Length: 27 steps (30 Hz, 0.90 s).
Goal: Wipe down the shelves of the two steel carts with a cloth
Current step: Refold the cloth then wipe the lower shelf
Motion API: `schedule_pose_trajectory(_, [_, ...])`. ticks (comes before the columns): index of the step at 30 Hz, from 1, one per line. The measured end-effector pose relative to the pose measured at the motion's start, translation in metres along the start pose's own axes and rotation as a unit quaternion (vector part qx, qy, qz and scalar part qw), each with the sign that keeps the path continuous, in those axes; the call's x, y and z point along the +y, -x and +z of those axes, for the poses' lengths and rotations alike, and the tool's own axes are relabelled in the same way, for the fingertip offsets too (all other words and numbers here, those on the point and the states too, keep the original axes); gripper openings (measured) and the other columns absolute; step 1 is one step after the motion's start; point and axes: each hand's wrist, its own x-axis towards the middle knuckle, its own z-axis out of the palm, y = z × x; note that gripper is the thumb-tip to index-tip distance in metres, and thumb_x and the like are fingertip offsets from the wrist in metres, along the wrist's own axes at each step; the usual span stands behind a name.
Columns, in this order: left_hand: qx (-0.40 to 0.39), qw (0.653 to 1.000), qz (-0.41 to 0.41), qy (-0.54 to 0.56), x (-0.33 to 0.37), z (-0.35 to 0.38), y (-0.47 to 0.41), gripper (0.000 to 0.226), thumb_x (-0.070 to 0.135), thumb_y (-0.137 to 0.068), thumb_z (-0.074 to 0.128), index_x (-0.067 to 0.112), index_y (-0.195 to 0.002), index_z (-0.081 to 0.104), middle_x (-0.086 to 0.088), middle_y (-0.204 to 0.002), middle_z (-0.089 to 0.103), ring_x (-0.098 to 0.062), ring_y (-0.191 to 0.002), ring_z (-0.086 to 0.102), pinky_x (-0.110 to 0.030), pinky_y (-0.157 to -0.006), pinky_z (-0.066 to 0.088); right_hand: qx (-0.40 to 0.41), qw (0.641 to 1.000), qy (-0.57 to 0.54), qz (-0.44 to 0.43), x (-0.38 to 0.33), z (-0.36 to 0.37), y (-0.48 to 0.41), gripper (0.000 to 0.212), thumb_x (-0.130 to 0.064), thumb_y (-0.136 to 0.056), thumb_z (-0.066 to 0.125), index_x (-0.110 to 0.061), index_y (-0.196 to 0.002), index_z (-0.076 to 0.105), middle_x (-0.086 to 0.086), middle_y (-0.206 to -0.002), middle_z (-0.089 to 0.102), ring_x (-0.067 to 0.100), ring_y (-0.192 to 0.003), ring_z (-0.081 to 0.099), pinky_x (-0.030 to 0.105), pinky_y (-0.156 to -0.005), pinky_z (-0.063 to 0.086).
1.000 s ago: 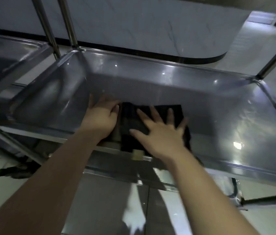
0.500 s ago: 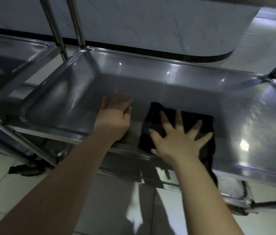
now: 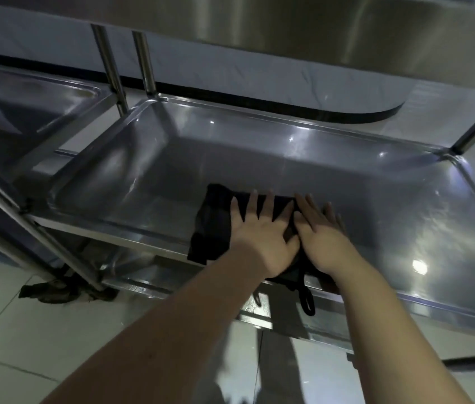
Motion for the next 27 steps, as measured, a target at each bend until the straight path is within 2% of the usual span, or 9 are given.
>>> schedule_pose_trajectory(4, [0.016, 1.0, -0.005, -0.008, -0.024, 0.003, 0.002, 0.067, 0.074, -0.087, 0.016, 0.05, -0.148, 0.002, 0.009, -0.162, -0.006, -0.026, -0.147, -0.011, -0.061, -0.111, -0.014, 0.007, 0.997, 0.078, -0.012, 0.008, 0.01, 0.001, 0.059, -0.06, -0.096, 0.014, -0.048, -0.15, -0.009, -0.01, -0.163, -0.005, 0.02, -0.15, -0.008, 0.034, -0.118, -0.006])
schedule_pose_trajectory(8, [0.01, 0.995, -0.093, -0.023, -0.095, -0.011, 0.005, 0.065, 0.078, -0.085, 0.012, 0.056, -0.145, -0.003, 0.014, -0.16, -0.01, -0.027, -0.146, -0.016, -0.069, -0.106, -0.017, -0.027, 0.984, 0.178, 0.006, 0.008, 0.01, -0.002, 0.064, -0.071, -0.091, 0.015, -0.052, -0.148, -0.009, -0.008, -0.162, -0.013, 0.023, -0.149, -0.013, 0.039, -0.119, -0.006])
schedule_pose_trajectory(11, [0.009, 0.994, -0.104, -0.028, -0.112, -0.013, 0.006, 0.063, 0.076, -0.086, 0.012, 0.057, -0.144, -0.004, 0.014, -0.16, -0.009, -0.032, -0.145, -0.018, -0.074, -0.102, -0.015, -0.042, 0.979, 0.188, 0.065, -0.009, 0.016, -0.011, 0.06, -0.07, -0.092, 0.012, -0.055, -0.147, -0.008, -0.012, -0.161, -0.017, 0.032, -0.147, -0.018, 0.057, -0.114, -0.011])
schedule_pose_trajectory(13, [0.014, 0.994, -0.098, -0.035, -0.105, -0.01, 0.003, 0.062, 0.075, -0.087, 0.01, 0.056, -0.144, -0.004, 0.014, -0.16, -0.008, -0.035, -0.145, -0.017, -0.075, -0.101, -0.014, -0.036, 0.981, 0.185, 0.056, -0.035, 0.028, -0.018, 0.055, -0.065, -0.095, 0.011, -0.055, -0.147, -0.007, -0.018, -0.16, -0.017, 0.034, -0.146, -0.02, 0.066, -0.107, -0.015])
schedule_pose_trajectory(16, [0.031, 0.996, -0.081, -0.025, -0.103, -0.005, 0.001, 0.062, 0.077, -0.084, 0.007, 0.059, -0.142, -0.005, 0.014, -0.16, -0.007, -0.035, -0.145, -0.017, -0.075, -0.1, -0.016, -0.01, 0.983, 0.186, -0.009, -0.061, 0.044, -0.021, 0.052, -0.052, -0.101, 0.011, -0.05, -0.15, -0.005, -0.017, -0.161, -0.013, 0.031, -0.148, -0.016, 0.063, -0.112, -0.012])
schedule_pose_trajectory(21, [0.036, 0.998, -0.044, -0.011, -0.139, -0.009, 0.004, 0.065, 0.085, -0.076, 0.007, 0.065, -0.138, -0.002, 0.019, -0.159, -0.004, -0.024, -0.147, -0.013, -0.069, -0.103, -0.019, 0.012, 0.985, 0.174, -0.002, -0.054, 0.05, -0.024, 0.051, -0.054, -0.099, 0.012, -0.055, -0.148, -0.003, -0.02, -0.161, -0.007, 0.031, -0.149, -0.01, 0.063, -0.113, -0.01])
schedule_pose_trajectory(24, [0.047, 0.994, -0.099, -0.012, -0.186, -0.021, 0.009, 0.068, 0.087, -0.074, 0.007, 0.066, -0.138, 0.002, 0.02, -0.159, 0.0, -0.022, -0.147, -0.01, -0.072, -0.1, -0.018, 0.011, 0.985, 0.175, 0.001, -0.056, 0.05, -0.026, 0.051, -0.057, -0.098, 0.012, -0.055, -0.148, -0.001, -0.021, -0.161, -0.006, 0.03, -0.149, -0.008, 0.062, -0.114, -0.01])
schedule_pose_trajectory(27, [0.038, 0.984, -0.174, -0.025, -0.212, -0.025, 0.013, 0.068, 0.088, -0.073, 0.007, 0.066, -0.138, 0.002, 0.019, -0.16, -0.001, -0.028, -0.147, -0.01, -0.076, -0.097, -0.015, 0.018, 0.983, 0.18, -0.004, -0.058, 0.05, -0.024, 0.051, -0.057, -0.099, 0.012, -0.054, -0.148, 0.002, -0.02, -0.161, -0.005, 0.031, -0.149, -0.006, 0.062, -0.114, -0.008])
